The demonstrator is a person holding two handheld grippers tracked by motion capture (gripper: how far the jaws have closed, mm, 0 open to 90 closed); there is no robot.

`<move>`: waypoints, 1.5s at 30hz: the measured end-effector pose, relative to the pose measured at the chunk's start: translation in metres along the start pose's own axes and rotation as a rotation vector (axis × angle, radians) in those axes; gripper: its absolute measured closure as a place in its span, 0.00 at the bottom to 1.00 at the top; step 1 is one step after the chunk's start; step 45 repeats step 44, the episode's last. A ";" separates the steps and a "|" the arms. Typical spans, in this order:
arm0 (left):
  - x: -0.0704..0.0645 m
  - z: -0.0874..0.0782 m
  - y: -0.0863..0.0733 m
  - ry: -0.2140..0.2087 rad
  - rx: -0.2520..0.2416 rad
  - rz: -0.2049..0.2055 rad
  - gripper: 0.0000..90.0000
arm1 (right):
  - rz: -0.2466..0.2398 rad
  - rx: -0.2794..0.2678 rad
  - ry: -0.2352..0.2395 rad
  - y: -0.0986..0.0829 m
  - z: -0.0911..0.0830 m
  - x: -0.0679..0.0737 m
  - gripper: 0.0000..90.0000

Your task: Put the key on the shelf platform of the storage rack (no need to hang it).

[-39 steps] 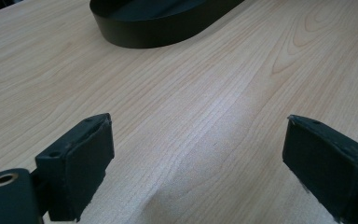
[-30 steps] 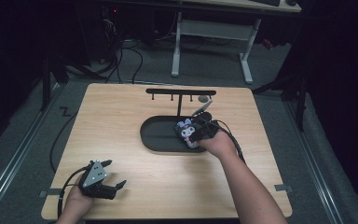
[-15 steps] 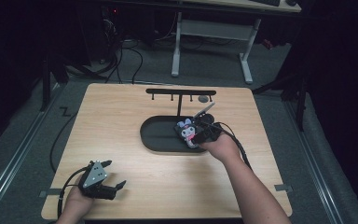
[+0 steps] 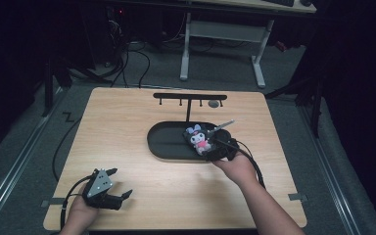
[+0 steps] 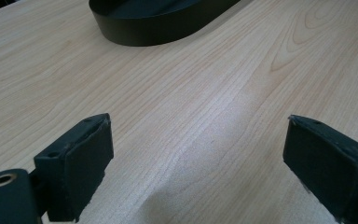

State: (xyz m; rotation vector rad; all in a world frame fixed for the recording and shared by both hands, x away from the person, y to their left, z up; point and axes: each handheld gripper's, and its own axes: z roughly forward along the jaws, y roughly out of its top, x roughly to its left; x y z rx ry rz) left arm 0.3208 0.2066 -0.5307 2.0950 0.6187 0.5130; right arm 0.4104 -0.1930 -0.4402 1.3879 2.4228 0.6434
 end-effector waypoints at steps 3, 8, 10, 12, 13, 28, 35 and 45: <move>-0.001 0.000 0.001 0.002 0.002 0.005 0.10 | 0.008 -0.038 -0.002 -0.012 -0.001 0.002 0.36; -0.003 0.000 0.001 0.001 0.004 0.012 0.10 | -0.014 -0.119 -0.019 -0.032 -0.003 0.006 0.31; -0.003 0.000 0.001 0.003 0.003 0.015 0.10 | -0.009 -0.163 -0.016 -0.041 -0.004 0.006 0.30; -0.003 0.000 0.001 0.004 0.001 0.012 0.09 | -0.004 -0.186 -0.023 -0.051 -0.006 0.005 0.29; -0.003 -0.001 0.001 0.003 -0.001 0.013 0.09 | -0.005 -0.204 -0.024 -0.056 -0.006 0.005 0.28; -0.007 -0.001 0.003 0.007 -0.018 0.024 0.09 | 0.061 -0.383 -0.021 -0.139 0.001 0.006 0.17; -0.008 -0.001 0.004 0.006 -0.015 0.030 0.09 | 0.122 -0.535 -0.037 -0.165 -0.023 0.007 0.22; -0.007 0.000 0.004 0.005 -0.008 0.036 0.09 | 0.142 -0.488 -0.011 -0.170 -0.011 0.001 0.22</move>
